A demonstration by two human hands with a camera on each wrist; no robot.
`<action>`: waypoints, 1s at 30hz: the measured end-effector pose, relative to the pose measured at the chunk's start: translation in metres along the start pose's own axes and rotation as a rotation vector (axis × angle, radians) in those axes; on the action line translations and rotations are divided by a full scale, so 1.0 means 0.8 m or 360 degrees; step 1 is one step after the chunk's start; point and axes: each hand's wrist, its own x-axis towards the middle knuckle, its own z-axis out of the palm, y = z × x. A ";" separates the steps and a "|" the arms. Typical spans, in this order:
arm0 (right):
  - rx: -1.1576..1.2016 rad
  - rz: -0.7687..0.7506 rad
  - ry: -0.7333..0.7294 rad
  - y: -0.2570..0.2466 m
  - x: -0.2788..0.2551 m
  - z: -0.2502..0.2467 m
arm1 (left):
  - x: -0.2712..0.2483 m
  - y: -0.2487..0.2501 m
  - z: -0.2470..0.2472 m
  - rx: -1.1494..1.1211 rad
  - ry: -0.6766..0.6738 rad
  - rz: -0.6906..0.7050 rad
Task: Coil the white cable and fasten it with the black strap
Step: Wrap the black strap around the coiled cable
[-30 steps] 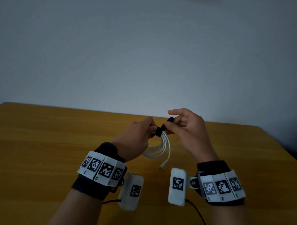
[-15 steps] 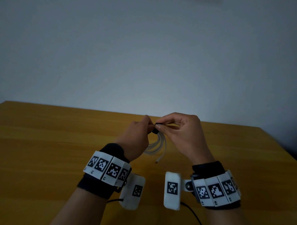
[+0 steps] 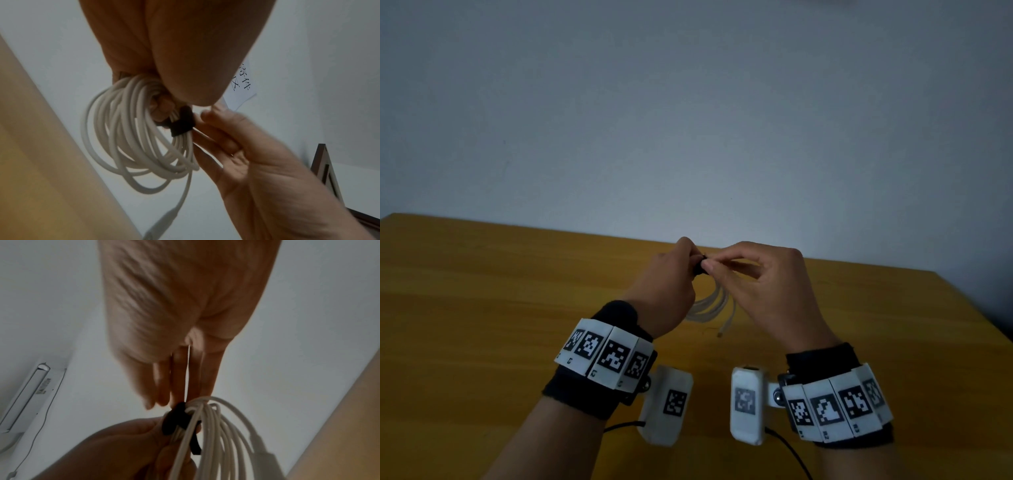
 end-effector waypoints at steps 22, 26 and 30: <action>0.0097 0.0244 0.0022 0.002 0.000 -0.010 | -0.010 0.023 -0.008 -0.0229 -0.0101 0.0192; 0.0127 0.0243 -0.0011 0.003 0.001 -0.010 | -0.007 0.021 -0.004 -0.0176 -0.0080 0.0154; 0.0146 0.0270 -0.0072 0.000 0.001 -0.010 | -0.005 0.017 -0.003 -0.0123 0.0012 0.0162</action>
